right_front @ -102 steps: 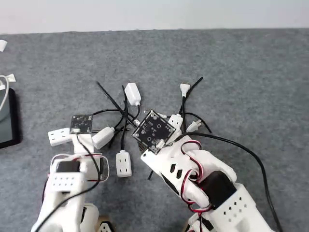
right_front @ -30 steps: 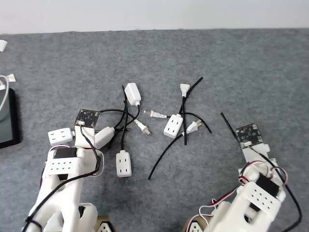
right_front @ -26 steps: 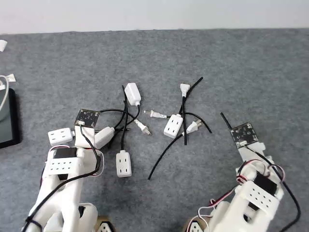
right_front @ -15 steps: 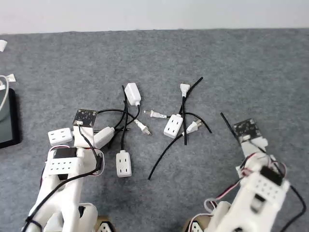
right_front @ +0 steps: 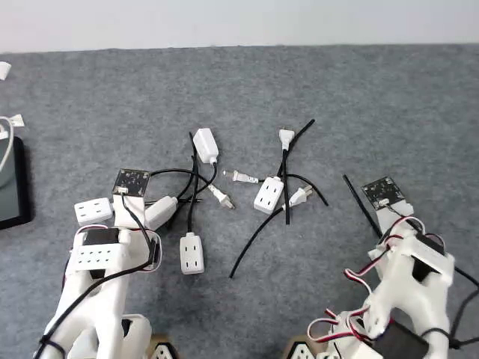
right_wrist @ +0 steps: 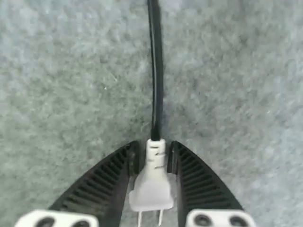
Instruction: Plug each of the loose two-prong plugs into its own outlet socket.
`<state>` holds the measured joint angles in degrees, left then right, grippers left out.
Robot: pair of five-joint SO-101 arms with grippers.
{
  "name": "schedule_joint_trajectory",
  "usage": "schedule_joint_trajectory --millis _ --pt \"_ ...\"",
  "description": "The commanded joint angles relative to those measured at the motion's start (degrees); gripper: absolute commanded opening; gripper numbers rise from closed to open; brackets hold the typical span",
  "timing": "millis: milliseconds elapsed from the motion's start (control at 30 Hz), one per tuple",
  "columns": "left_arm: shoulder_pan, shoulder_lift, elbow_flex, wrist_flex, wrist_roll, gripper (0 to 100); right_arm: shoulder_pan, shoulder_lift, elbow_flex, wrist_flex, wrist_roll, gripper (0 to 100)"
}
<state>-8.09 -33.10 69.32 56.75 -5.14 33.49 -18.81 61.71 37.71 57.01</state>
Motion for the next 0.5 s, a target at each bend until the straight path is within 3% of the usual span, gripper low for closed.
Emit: schedule_joint_trajectory --millis 0,333,467 --pt "-0.5 -1.3 -0.7 -1.1 0.5 9 -0.4 -1.3 -3.2 -1.1 1.6 11.4" --pt "-0.5 -1.3 -0.7 -1.1 0.5 9 -0.4 2.7 -3.6 -1.8 1.6 11.0" --pt "-0.5 -1.3 -0.7 -1.1 0.5 9 -0.5 5.8 -6.0 -1.7 1.5 2.5"
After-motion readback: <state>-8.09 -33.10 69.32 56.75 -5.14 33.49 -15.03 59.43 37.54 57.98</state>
